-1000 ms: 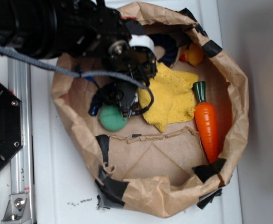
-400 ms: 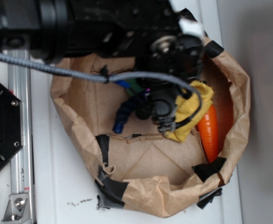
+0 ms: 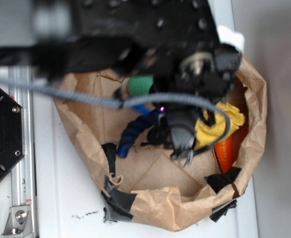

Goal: Grab the blue rope.

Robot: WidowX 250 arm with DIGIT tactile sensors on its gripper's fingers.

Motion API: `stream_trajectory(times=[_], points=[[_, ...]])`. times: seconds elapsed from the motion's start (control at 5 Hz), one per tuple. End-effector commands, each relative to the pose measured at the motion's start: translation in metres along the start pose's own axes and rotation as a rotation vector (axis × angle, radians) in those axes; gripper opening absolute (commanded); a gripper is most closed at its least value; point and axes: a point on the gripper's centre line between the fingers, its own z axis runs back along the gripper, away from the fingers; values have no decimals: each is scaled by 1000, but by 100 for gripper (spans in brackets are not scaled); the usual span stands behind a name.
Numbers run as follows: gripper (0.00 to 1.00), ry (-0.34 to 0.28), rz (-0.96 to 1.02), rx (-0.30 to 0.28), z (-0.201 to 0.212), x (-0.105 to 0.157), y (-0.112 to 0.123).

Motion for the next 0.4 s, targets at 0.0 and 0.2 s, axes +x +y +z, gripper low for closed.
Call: stream_trajectory(times=[0.0,0.2], points=[[0,-108,2,62,65,-5,4],[0,-96,-35,69,62,-4,11]])
